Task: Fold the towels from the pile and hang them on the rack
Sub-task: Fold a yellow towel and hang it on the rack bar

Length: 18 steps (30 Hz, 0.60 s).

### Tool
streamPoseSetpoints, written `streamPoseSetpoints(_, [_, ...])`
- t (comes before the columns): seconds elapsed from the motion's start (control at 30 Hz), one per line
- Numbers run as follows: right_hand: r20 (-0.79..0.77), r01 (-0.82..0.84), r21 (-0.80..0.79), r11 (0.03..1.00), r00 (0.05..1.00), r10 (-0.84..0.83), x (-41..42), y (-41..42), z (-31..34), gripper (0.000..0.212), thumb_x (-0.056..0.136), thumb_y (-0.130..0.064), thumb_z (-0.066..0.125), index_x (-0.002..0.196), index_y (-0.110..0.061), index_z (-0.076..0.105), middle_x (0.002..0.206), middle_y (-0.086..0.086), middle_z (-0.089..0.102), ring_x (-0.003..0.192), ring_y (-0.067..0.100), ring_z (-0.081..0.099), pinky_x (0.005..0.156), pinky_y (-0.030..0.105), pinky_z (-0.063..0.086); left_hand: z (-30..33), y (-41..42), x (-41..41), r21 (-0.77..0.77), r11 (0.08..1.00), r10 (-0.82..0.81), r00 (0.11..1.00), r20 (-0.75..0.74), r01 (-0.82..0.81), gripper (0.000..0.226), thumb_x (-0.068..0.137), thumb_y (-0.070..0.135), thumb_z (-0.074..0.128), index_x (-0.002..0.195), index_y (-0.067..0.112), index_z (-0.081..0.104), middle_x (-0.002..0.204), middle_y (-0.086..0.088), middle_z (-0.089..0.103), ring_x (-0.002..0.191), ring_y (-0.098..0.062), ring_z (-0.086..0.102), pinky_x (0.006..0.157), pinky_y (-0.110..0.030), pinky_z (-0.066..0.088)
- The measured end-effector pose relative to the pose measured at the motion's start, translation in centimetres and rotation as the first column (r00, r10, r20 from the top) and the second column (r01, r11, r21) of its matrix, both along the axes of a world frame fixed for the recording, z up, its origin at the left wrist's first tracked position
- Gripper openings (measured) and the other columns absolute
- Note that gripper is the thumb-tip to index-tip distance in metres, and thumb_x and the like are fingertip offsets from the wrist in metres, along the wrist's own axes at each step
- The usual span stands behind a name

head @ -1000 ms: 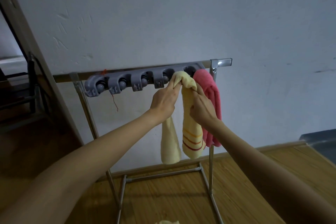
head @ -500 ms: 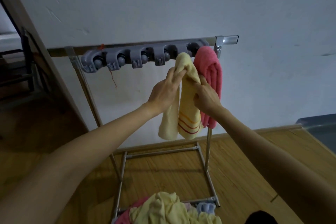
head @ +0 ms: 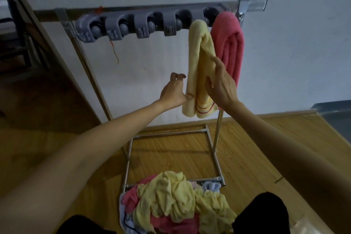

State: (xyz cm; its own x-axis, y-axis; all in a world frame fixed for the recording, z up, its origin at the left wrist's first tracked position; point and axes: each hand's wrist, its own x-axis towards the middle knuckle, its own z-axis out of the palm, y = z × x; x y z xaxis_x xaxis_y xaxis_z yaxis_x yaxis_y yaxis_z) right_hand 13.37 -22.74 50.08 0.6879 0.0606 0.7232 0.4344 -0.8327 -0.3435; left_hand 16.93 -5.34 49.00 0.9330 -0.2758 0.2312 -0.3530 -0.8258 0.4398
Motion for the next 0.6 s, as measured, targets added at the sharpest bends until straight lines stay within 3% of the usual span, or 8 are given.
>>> streamPoseSetpoints(0.13, [-0.104,0.090,0.119,0.989,0.992,-0.078,0.2,0.3,-1.8,0.062,0.086,-0.021,0.060,0.131,-0.021,0.017,0.096,0.004,0.065,0.059,0.018,0.057,0.046,0.028,0.042,-1.7,0.0,0.1,-0.056,0.995,-0.092,0.986,-0.136,0.085,0.060,0.074,0.034,0.075,0.124,0.009,0.051,0.119,-0.008,0.055,0.101,-0.025,0.058,0.081,-0.038,0.053])
streamPoseSetpoints(0.23, [-0.268,0.164,0.082,0.983,0.954,-0.137,0.4,0.6,-4.0,0.048,0.086,-0.032,0.060,0.122,-0.011,0.037,0.077,-0.001,0.058,0.061,0.022,0.059,0.048,0.030,0.042,-3.3,0.0,-0.1,-0.052,0.996,-0.088,0.975,-0.202,0.079,0.045,0.080,0.032,0.069,0.115,0.007,0.056,0.107,-0.008,0.063,0.093,-0.024,0.061,0.078,-0.039,0.054])
streamPoseSetpoints(0.33, [-0.339,0.188,0.100,0.977,0.930,-0.145,0.7,1.3,-5.7,0.039,0.086,-0.035,0.062,0.109,-0.007,0.049,0.079,-0.004,0.056,0.066,0.017,0.055,0.054,0.032,0.042,-5.1,0.2,-0.3,0.009,1.000,-0.003,0.980,-0.198,0.005,0.031,0.085,0.032,0.059,0.101,0.005,0.062,0.095,-0.009,0.067,0.081,-0.026,0.063,0.071,-0.041,0.056])
streamPoseSetpoints(0.47, [-0.347,0.178,0.269,0.947,0.935,-0.077,1.4,2.4,-6.8,0.021,0.083,-0.024,0.063,0.093,-0.006,0.057,0.073,-0.003,0.059,0.063,0.014,0.056,0.054,0.030,0.043,-6.6,0.8,-0.5,-0.036,0.998,0.044,0.986,-0.164,-0.051,0.034,0.087,0.037,0.054,0.092,0.005,0.066,0.087,-0.008,0.068,0.074,-0.026,0.064,0.067,-0.043,0.056])
streamPoseSetpoints(0.53, [-0.363,0.137,0.357,0.924,0.932,0.002,1.7,2.9,-7.0,0.004,0.085,-0.012,0.057,0.081,-0.012,0.054,0.062,-0.005,0.055,0.054,0.006,0.051,0.050,0.021,0.042,-6.7,1.1,-0.6,-0.066,0.997,0.024,0.988,-0.154,-0.035,0.037,0.087,0.040,0.056,0.097,0.007,0.066,0.093,-0.006,0.070,0.078,-0.024,0.064,0.070,-0.042,0.057])
streamPoseSetpoints(0.6, [-0.352,0.084,0.406,0.910,0.933,0.071,1.9,3.6,-7.1,0.025,0.084,-0.001,0.050,0.066,-0.018,0.046,0.055,-0.009,0.048,0.047,0.002,0.045,0.047,0.015,0.035,-6.7,1.4,-0.8,-0.088,0.996,-0.002,0.988,-0.154,-0.012,0.038,0.086,0.040,0.059,0.105,0.008,0.065,0.100,-0.004,0.069,0.084,-0.024,0.064,0.072,-0.039,0.056])
